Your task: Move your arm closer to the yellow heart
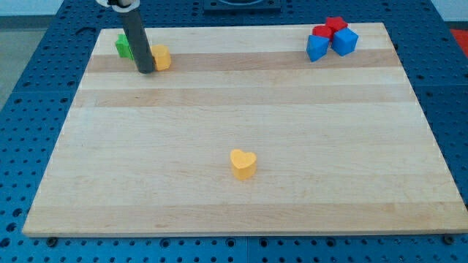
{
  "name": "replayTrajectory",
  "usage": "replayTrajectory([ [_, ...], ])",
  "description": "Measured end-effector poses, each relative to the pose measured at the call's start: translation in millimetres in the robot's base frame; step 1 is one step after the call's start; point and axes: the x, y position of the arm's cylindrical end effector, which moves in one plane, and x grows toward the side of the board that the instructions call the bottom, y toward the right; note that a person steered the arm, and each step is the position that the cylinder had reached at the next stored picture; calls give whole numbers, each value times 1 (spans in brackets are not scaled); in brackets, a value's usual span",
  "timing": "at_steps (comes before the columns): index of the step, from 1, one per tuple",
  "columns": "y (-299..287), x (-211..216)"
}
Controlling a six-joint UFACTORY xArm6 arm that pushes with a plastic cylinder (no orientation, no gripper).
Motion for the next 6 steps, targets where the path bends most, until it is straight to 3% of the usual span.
replayTrajectory([
  [1, 1, 6],
  [3, 104, 52],
  [5, 169, 136],
  [6, 189, 143],
])
